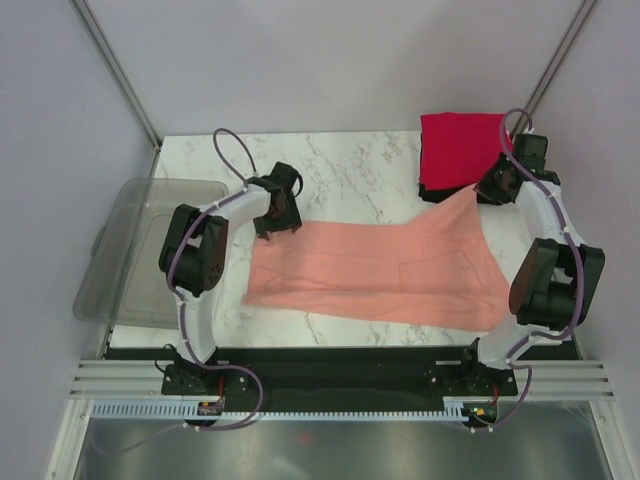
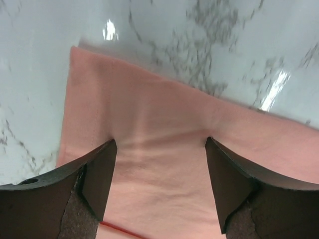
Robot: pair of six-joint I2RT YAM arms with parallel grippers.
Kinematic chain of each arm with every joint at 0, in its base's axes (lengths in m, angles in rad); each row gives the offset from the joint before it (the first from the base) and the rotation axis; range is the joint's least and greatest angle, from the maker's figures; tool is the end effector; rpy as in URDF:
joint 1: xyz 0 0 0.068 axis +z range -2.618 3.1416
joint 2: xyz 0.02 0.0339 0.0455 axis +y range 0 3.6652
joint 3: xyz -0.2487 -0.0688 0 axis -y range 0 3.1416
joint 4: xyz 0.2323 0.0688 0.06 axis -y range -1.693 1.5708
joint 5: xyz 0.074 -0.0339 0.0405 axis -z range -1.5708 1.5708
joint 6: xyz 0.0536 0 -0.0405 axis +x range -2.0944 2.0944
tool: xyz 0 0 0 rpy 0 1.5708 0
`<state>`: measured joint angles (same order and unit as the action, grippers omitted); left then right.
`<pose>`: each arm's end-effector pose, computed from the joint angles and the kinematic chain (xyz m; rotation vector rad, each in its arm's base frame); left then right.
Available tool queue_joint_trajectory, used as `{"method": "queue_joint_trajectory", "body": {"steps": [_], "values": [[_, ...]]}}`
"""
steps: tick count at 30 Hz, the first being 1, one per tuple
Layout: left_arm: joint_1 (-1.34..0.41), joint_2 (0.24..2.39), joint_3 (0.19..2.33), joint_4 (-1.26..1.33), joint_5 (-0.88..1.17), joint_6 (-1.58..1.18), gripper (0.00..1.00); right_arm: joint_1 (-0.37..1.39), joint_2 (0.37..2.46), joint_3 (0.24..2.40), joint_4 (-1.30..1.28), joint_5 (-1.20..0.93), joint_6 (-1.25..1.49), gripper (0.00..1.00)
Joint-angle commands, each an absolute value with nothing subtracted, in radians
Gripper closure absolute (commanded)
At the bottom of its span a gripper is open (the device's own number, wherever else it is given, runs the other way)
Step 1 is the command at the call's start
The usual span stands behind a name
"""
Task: Fold and stack the t-shirts
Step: Fold the tshirt
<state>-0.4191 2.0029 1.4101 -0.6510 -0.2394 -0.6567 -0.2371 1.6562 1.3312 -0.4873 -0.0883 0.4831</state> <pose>0.3622 -0.1474 0.1399 -0.3787 2.7138 0.0514 0.3589 -0.0819 0.2515 0.8028 2.2516 0.2217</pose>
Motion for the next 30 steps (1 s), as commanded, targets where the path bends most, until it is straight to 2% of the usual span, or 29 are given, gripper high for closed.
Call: {"method": "queue_joint_trajectory", "body": {"steps": [1, 9, 20, 24, 30], "values": [[-0.373, 2.083, 1.501, -0.684, -0.267, -0.630, 0.20, -0.230, 1.707, 1.431, -0.407, -0.189, 0.491, 1.00], [-0.368, 1.835, 1.483, -0.658, -0.264, -0.574, 0.06, -0.161, 1.713, 1.434, -0.390, -0.219, 0.443, 1.00], [-0.238, 2.066, 1.624, -0.666, -0.186, -0.532, 0.21, -0.137, 1.651, 1.347, -0.382, -0.221, 0.425, 1.00], [-0.233, 2.138, 1.698, -0.681, -0.152, -0.535, 0.24, -0.137, 1.629, 1.328, -0.380, -0.227, 0.422, 1.00], [-0.235, 2.154, 1.675, -0.684, -0.143, -0.561, 0.28, -0.135, 1.623, 1.307, -0.379, -0.216, 0.417, 1.00]]}}
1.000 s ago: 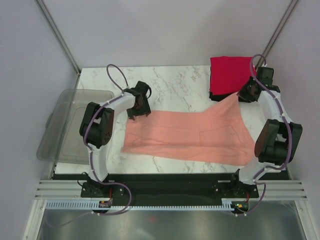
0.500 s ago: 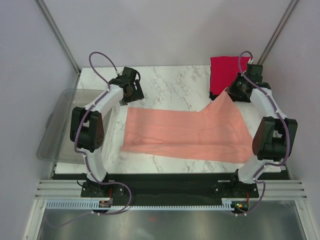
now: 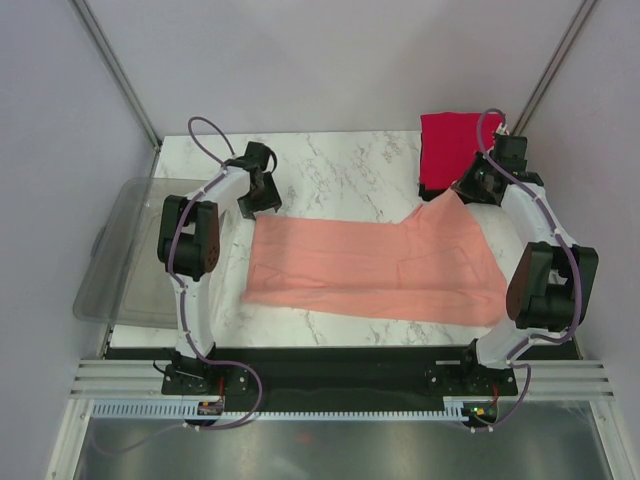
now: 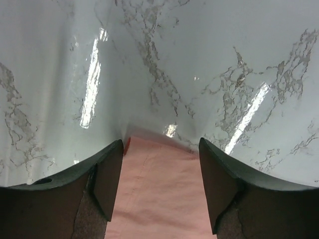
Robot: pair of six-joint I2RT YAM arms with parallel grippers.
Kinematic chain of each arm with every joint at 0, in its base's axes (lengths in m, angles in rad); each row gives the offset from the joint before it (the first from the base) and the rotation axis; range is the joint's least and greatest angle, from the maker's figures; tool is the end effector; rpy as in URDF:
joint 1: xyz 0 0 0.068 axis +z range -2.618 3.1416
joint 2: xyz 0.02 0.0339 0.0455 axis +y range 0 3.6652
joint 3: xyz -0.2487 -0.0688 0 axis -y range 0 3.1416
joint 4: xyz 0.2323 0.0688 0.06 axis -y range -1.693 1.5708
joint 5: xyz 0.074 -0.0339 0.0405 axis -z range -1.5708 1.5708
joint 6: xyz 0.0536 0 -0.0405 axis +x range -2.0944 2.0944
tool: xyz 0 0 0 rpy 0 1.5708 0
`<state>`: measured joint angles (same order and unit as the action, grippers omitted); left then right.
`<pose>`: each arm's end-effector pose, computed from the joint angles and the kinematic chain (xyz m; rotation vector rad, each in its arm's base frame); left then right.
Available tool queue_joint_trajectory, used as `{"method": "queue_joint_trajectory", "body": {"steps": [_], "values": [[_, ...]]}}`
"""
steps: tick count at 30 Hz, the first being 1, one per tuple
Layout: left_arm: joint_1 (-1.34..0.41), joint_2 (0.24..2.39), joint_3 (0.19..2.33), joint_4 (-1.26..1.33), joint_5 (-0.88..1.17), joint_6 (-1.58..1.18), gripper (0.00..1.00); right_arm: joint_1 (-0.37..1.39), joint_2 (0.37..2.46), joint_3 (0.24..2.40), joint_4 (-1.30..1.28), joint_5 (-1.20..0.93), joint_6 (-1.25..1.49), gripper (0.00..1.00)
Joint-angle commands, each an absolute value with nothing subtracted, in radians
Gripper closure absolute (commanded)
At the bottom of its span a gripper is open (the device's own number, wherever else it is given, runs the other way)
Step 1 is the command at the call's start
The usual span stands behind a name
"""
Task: Fold and stack the t-shirts
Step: Fold the tshirt
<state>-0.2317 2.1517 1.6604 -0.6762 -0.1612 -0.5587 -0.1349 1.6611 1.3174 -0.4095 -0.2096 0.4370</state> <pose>0.4296 -0.0925 0.1480 -0.4850 2.6652 -0.0113 0.3717 -0.0392 0.2529 0.5564 2.2695 0.3949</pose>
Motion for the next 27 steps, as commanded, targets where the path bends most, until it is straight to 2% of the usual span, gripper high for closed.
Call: {"method": "queue_joint_trajectory", "body": {"steps": [1, 4, 8, 10, 13, 17, 20, 23, 27], "values": [[-0.235, 2.152, 1.671, -0.684, -0.141, -0.561, 0.32, -0.135, 1.621, 1.302, -0.379, -0.216, 0.417, 1.00], [-0.235, 2.148, 1.651, -0.683, -0.134, -0.571, 0.43, -0.137, 1.621, 1.295, -0.377, -0.198, 0.417, 1.00], [-0.242, 2.122, 1.620, -0.681, -0.144, -0.580, 0.52, -0.137, 1.620, 1.285, -0.377, -0.195, 0.417, 1.00], [-0.248, 2.112, 1.608, -0.680, -0.153, -0.580, 0.61, -0.137, 1.620, 1.279, -0.377, -0.195, 0.419, 1.00], [-0.250, 2.112, 1.618, -0.681, -0.147, -0.577, 0.98, -0.137, 1.631, 1.281, -0.376, -0.202, 0.423, 1.00], [-0.252, 2.071, 1.660, -0.709, -0.124, -0.566, 0.98, -0.137, 1.574, 1.260, -0.336, -0.232, 0.462, 1.00], [-0.255, 1.978, 1.622, -0.722, -0.152, -0.572, 0.98, -0.137, 1.424, 1.171, -0.264, -0.232, 0.483, 1.00], [-0.253, 1.827, 1.501, -0.719, -0.190, -0.600, 0.98, -0.137, 1.269, 1.060, -0.262, -0.161, 0.495, 1.00], [-0.253, 1.633, 1.246, -0.651, -0.193, -0.643, 0.98, -0.138, 1.016, 0.779, -0.209, -0.115, 0.541, 1.00]]}}
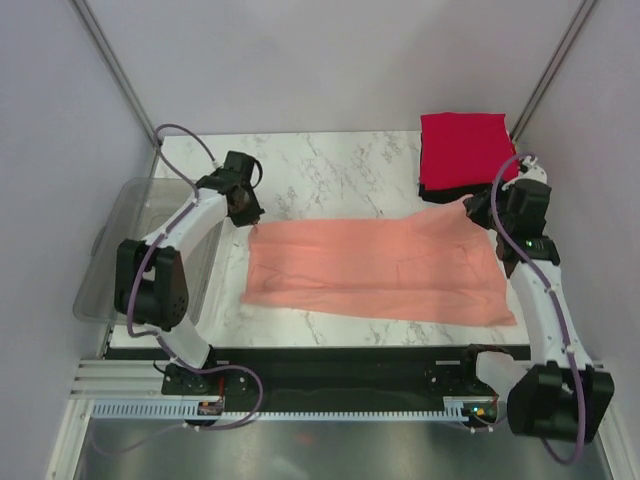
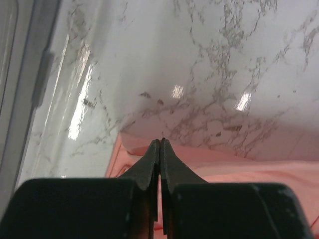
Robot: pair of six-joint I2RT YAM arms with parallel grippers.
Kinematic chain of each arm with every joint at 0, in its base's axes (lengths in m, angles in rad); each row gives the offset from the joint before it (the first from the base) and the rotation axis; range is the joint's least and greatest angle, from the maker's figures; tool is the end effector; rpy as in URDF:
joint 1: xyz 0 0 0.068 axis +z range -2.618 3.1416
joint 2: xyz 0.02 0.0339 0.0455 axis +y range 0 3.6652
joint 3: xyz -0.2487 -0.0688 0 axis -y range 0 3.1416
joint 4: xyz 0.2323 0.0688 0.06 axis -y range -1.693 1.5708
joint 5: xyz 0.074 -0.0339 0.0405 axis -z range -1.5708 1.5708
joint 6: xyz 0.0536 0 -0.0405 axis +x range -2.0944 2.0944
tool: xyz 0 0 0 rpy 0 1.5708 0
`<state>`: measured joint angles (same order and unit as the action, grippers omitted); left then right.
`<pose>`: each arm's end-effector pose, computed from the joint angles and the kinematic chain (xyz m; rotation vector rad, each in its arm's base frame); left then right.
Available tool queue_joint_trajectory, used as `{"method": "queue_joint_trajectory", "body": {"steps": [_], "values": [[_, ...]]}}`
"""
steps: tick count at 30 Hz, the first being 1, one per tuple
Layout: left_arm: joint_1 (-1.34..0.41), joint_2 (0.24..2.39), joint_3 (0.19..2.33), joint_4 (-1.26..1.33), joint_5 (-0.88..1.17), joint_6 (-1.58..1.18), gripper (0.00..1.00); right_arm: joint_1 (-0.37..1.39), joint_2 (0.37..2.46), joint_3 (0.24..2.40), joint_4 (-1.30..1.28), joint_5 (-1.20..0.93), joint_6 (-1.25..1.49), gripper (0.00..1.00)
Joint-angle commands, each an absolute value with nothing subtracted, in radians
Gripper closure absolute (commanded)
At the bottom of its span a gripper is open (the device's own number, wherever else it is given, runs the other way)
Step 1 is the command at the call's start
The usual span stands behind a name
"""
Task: Fold and stack the t-shirts
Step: Fold the tshirt
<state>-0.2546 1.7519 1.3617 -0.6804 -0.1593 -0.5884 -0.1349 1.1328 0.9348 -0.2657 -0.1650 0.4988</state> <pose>0.3538 -0.0833 0.2139 -0.4880 2.5753 -0.0830 0.2663 -0.0273 0.2951 0.5386 1.9786 0.3956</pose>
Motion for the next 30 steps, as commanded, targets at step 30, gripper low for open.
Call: {"method": "queue_joint_trajectory", "body": {"steps": [30], "values": [[-0.181, 1.341, 0.925, -0.466, -0.268, -0.673, 0.98, -0.178, 0.177, 0.391, -0.621, 0.288, 1.055, 1.00]]}}
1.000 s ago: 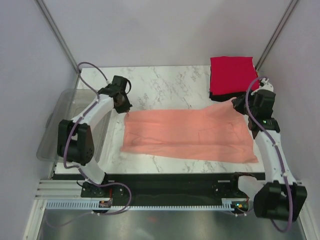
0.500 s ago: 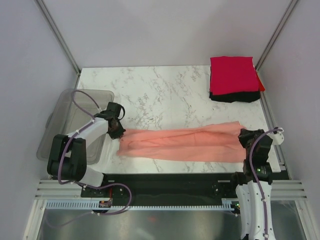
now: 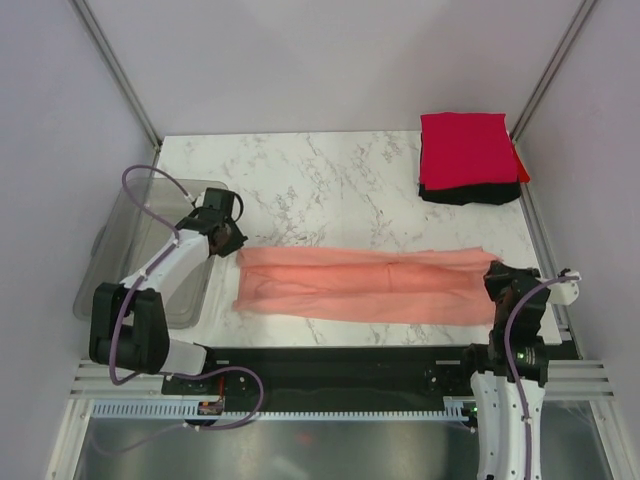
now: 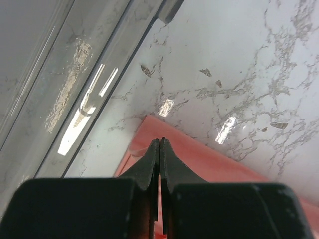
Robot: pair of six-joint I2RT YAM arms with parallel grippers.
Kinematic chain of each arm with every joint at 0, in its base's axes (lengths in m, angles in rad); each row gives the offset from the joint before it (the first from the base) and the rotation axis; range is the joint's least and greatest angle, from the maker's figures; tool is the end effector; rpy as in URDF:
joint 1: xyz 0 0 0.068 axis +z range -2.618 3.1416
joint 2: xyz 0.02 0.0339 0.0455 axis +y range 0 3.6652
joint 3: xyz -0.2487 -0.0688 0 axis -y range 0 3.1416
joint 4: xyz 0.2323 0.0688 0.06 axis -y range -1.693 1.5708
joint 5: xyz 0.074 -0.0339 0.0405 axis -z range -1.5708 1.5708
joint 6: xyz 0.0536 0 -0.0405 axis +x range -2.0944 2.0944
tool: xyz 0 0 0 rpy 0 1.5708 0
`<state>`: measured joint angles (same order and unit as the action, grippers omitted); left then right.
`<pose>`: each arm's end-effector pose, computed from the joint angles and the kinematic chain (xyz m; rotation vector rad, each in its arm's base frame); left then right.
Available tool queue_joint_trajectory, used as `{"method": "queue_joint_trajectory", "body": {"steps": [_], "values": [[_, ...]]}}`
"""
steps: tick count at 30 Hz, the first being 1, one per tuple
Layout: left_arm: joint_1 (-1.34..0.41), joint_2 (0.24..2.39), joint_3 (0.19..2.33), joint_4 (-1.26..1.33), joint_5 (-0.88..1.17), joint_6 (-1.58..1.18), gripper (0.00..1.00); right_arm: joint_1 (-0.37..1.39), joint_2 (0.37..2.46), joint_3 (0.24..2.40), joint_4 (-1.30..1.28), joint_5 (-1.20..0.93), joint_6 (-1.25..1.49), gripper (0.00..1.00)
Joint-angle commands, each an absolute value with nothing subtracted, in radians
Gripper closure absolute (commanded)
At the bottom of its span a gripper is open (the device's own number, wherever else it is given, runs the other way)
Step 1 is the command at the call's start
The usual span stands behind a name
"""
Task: Fold and stack the t-shirts
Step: Fold the tshirt
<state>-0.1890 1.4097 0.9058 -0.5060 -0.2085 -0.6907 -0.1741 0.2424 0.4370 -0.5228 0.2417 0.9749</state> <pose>0.2769 -0.0417 0.1923 -0.7067 2.4487 -0.0713 0.1102 -0.0324 0.2364 1.1677 1.5008 0.3167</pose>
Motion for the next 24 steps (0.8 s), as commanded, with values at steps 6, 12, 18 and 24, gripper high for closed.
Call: {"method": "queue_joint_trajectory", "body": {"steps": [6, 12, 18, 24], "values": [[-0.181, 1.180, 0.802, -0.459, -0.301, -0.707, 0.98, -0.178, 0.038, 0.307, -0.762, 0.331, 1.238, 0.94], [-0.181, 0.951, 0.631, -0.511, -0.273, -0.802, 0.42, -0.178, 0.009, 0.327, -0.818, 0.342, 1.255, 0.02], [-0.181, 0.724, 0.541, -0.509, -0.247, -0.812, 0.00, -0.178, 0.067, 0.456, -0.648, 0.232, 1.024, 0.02], [-0.222, 0.886, 0.641, -0.445, -0.143, -0.749, 0.00, -0.176, 0.424, 0.403, -0.451, -0.115, 0.962, 0.03]]}}
